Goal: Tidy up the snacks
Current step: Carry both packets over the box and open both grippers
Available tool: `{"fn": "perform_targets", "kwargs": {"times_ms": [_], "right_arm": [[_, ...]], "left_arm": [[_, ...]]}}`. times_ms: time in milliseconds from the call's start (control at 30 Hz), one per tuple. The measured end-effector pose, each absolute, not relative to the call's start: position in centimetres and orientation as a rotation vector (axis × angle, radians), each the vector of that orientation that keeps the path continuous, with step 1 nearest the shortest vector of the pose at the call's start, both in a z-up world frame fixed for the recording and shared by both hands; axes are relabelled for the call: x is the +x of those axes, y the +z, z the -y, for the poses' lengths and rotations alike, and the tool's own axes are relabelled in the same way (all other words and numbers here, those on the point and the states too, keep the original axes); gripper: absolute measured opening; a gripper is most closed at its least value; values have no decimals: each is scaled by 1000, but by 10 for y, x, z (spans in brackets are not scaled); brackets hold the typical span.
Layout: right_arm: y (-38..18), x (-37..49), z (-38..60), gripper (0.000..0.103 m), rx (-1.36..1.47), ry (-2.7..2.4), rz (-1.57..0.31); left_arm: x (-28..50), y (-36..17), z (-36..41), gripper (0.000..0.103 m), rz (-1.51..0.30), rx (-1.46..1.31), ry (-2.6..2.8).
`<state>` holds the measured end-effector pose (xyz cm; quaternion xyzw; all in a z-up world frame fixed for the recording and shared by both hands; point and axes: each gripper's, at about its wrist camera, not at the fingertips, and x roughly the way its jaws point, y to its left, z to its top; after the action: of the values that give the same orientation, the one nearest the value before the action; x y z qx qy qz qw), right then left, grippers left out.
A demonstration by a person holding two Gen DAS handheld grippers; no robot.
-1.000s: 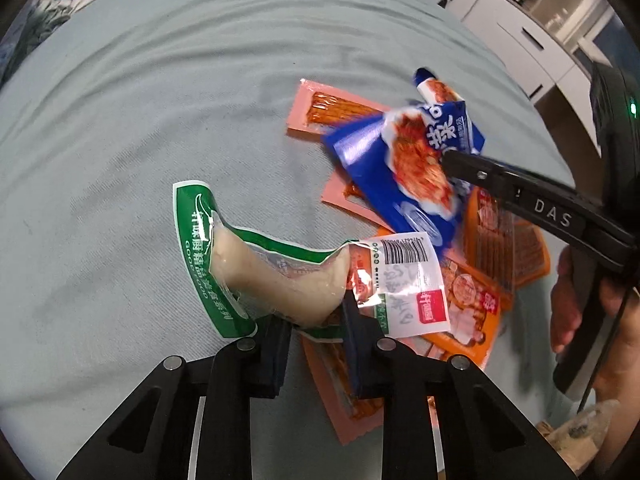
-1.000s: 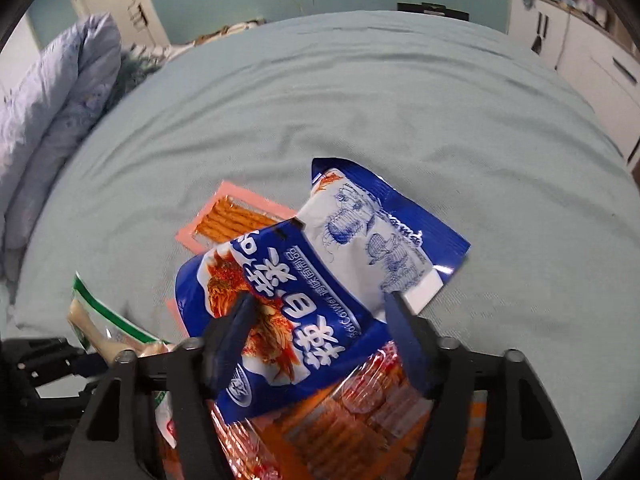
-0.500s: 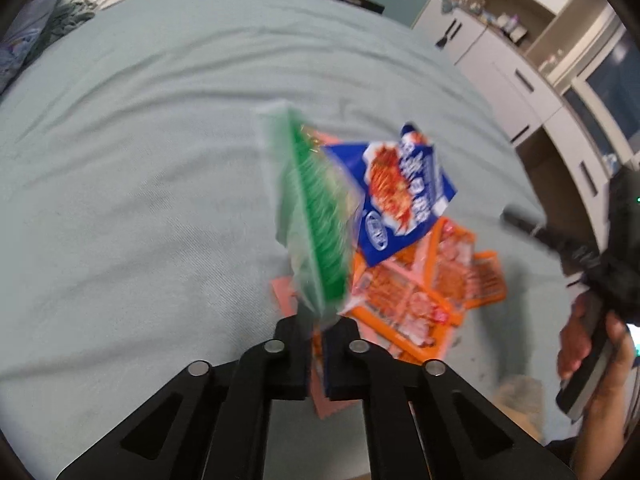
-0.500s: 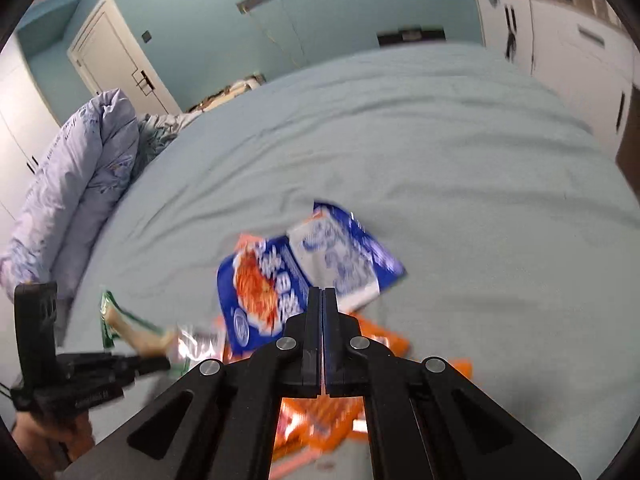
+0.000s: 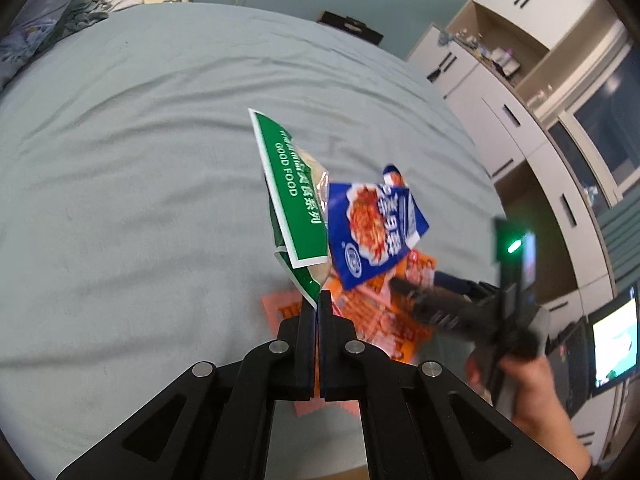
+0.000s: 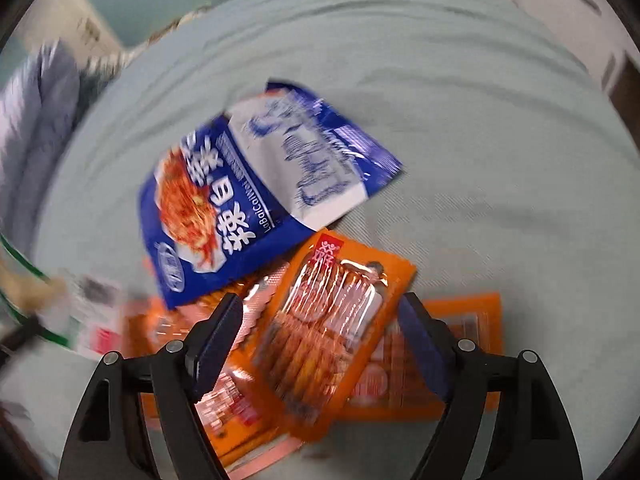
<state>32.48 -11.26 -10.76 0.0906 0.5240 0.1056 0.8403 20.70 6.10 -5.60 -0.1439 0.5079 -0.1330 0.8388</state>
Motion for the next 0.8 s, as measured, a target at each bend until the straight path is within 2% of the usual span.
{"fn": "perform_targets", "kwargs": {"times_ms": [100,167,200,267,300,433,567,667,800], "right_arm": [[-116,321,89,79,11,209,-1085],[-117,317,93,64,45,215,-1054],[-116,313,98,48,60,219,-1044],[-115,306,109,28,95,235,-1040],[-114,301,116,7,134,258,-1042],[-101,272,133,6,173,257,-1014],[-65,238,148,6,281,269,-929],[-45,198,171,6,414,314,-872],[-35,136,200,6,558,406,-797]], "left_arm": [[209,-50,-59,0,-1033,-269,-246],[210,-47,-58,0,-1015,-263,-248],[210,-45,-58,0,-1008,-267,-255],[206,-41,-56,0,-997,-265,-268],[200,-36,-54,0,-985,-254,-273],[169,-14,-48,0,-933,-208,-299],[122,13,-48,0,-864,-193,-370],[76,14,-45,0,-891,-215,-479],[17,5,-17,0,-946,-53,-544]]}}
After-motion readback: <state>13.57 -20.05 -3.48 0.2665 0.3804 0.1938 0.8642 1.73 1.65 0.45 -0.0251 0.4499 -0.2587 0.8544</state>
